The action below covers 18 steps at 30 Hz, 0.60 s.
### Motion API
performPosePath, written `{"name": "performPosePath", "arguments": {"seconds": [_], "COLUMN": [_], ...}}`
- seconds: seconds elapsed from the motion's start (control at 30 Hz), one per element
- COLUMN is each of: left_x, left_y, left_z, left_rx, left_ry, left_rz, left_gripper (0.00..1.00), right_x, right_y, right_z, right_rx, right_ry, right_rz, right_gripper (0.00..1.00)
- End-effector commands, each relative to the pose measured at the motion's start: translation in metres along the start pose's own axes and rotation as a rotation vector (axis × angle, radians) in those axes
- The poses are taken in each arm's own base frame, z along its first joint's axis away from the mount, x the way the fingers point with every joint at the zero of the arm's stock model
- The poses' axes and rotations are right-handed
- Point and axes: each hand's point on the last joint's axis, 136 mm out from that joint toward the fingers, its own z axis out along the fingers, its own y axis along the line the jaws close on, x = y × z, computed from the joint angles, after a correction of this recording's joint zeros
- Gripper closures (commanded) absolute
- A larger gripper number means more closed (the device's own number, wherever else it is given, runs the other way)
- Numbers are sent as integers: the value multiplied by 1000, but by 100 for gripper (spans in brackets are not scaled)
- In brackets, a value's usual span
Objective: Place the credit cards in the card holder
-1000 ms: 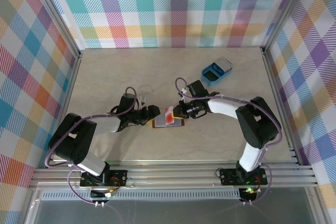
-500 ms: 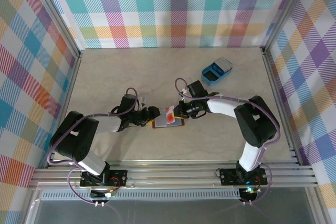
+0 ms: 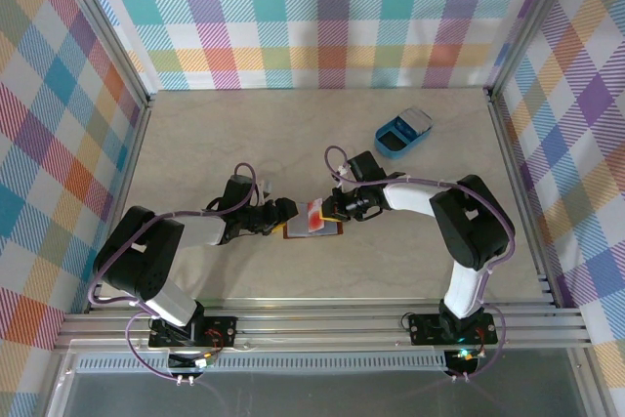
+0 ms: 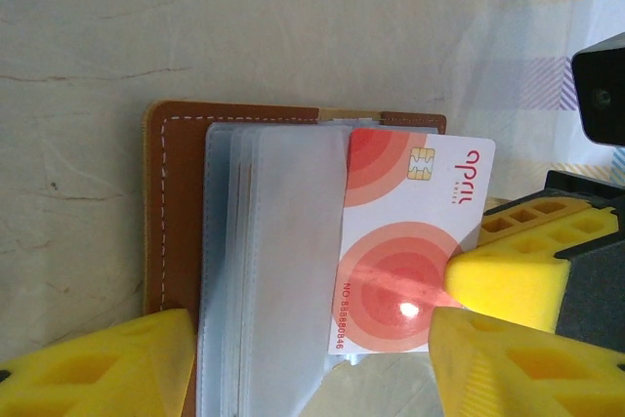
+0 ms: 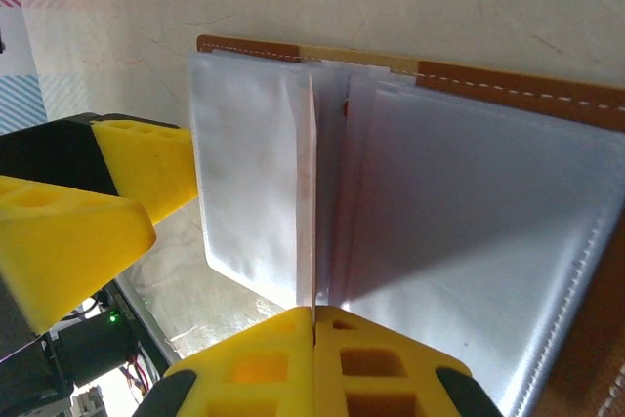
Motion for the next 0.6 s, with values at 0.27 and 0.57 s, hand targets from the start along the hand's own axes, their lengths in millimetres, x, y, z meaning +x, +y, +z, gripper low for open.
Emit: {"name": "performPosePath", "arguments": {"seconds": [0.27, 0.57], "left_x": [-3, -2], "left_y": [2, 4], "left_z": [7, 7], "left_rx": [-12, -23], "left_ry": [0, 2], "left_rz": [22, 21], "left_gripper": [36, 37], "right_x": [11, 14], "right_y": [-1, -9], "right_z": [8, 12], "right_rx": [-36, -11], "right_ry": [37, 49], "right_rz": [32, 54], "right_gripper": [100, 100]}}
